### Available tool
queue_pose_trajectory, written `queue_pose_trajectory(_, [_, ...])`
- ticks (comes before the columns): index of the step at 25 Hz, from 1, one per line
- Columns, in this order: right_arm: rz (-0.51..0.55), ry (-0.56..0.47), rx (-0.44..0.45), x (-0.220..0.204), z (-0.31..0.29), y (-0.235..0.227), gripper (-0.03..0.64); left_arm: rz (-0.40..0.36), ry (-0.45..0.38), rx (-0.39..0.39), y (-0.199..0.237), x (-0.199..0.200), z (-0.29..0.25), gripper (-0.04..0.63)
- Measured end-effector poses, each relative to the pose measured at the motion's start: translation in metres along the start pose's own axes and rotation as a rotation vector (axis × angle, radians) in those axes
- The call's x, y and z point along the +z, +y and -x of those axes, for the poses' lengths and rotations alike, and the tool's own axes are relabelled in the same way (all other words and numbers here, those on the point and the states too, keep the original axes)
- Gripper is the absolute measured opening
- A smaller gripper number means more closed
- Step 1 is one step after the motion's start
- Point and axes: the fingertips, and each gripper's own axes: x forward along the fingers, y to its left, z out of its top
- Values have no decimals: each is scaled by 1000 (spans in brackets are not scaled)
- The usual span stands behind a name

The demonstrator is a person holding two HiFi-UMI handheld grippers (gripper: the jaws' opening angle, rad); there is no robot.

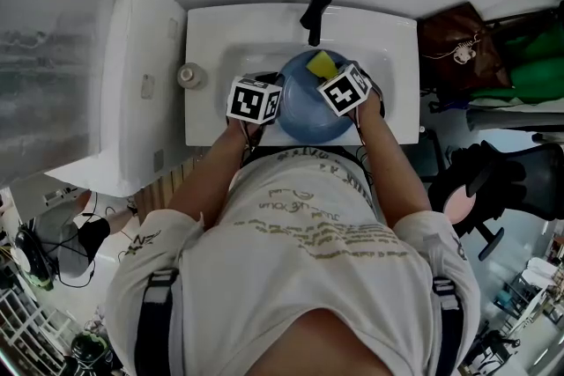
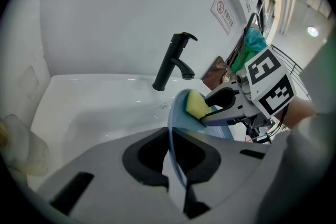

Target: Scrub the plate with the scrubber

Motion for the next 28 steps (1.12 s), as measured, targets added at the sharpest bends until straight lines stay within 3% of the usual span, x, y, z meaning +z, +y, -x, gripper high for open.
queue_pose_trajectory(12, [-50, 78, -20, -43, 0, -13, 210, 9, -77, 29, 8, 11, 7, 34])
queue_pose_trajectory(28, [-83, 153, 177, -83, 1, 59, 210, 51, -76, 44, 14, 8, 3, 34])
